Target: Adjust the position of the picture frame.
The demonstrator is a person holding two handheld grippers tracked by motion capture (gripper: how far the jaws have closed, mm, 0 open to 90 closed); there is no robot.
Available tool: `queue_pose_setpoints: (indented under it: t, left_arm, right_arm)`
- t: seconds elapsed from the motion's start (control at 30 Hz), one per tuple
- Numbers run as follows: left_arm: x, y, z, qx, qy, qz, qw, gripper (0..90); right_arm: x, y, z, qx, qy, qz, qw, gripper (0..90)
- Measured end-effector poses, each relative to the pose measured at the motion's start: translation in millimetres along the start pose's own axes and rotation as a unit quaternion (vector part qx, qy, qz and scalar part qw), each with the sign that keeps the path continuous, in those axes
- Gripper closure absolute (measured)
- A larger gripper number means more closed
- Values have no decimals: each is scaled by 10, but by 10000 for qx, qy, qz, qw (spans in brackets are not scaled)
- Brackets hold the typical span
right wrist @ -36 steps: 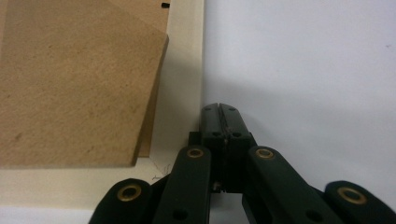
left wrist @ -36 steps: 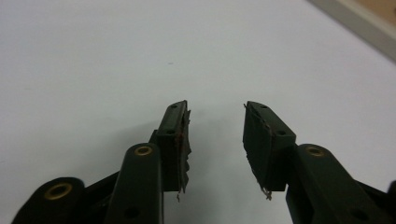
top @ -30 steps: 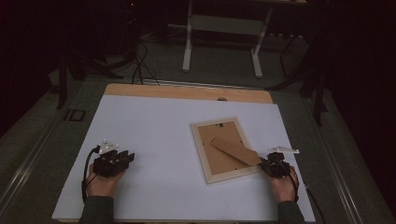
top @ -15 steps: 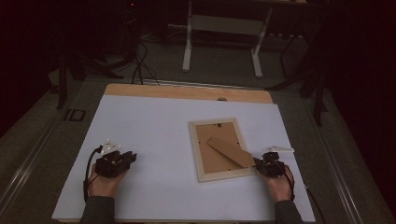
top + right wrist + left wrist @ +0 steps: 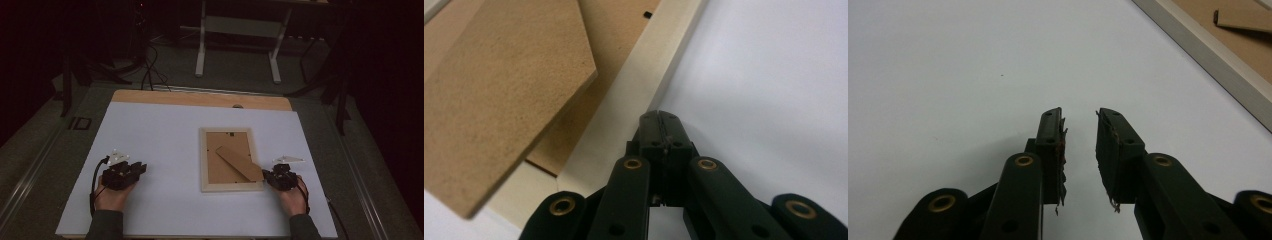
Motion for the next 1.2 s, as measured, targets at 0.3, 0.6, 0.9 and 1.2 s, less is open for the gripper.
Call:
queue_pose_setpoints:
  t: [0.3,0.6,0.9,1.2]
  left_arm:
    - [-6,-27,2,58,-53,-60,10000,715]
    - [-3,-45,22,31,-118,-45,9999,719]
    - [8,-80,24,-9,-133,-45,9999,719]
    - [17,-99,48,-123,-204,-18,9997,726]
  right_arm:
    - [31,-56,-161,207,442,-45,9988,900]
    - [46,-90,-257,343,638,-56,9974,900]
    - [72,-142,-376,510,751,-70,9958,900]
    - [109,-201,-503,643,929,-82,9936,900]
Point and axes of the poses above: each handheld gripper's, and its own axes: y roughly backward along the jaws, x roughly out of its top, z roughly to its right, the point moved 1 cm from there along -y, roughly forward along the jaws, and after that the axes turned 1 degree about x, right-handed, at the moved point
